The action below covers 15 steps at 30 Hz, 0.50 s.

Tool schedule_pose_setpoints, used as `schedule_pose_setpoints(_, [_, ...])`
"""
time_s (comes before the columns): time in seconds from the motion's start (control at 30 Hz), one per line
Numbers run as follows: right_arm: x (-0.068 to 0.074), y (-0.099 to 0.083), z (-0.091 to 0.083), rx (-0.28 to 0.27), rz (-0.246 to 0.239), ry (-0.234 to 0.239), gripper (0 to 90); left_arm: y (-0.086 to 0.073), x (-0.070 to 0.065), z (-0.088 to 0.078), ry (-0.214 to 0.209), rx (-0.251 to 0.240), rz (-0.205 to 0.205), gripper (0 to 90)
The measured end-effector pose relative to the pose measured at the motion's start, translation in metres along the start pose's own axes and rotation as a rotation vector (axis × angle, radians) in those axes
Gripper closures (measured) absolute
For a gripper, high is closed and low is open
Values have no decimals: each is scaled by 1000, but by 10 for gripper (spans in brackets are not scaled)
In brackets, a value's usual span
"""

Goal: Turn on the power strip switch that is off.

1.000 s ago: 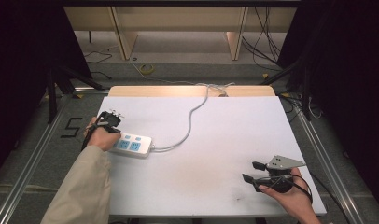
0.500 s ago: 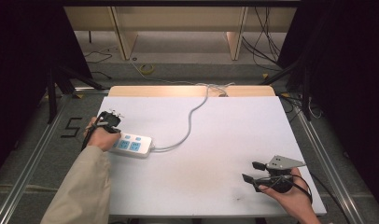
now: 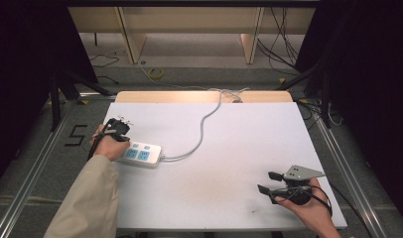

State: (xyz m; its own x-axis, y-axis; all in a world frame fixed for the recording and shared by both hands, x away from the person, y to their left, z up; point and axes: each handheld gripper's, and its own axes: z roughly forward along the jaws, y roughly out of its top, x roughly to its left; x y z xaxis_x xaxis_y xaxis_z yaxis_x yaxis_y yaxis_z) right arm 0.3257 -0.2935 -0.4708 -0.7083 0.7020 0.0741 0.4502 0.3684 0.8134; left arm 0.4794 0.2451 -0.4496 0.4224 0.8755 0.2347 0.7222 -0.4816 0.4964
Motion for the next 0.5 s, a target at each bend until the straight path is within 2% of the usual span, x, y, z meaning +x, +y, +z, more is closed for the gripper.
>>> schedule_pose_setpoints(0.5, [1, 0, 1, -2, 3, 0, 350, -3, 2, -8, -3, -44, -11, 899])
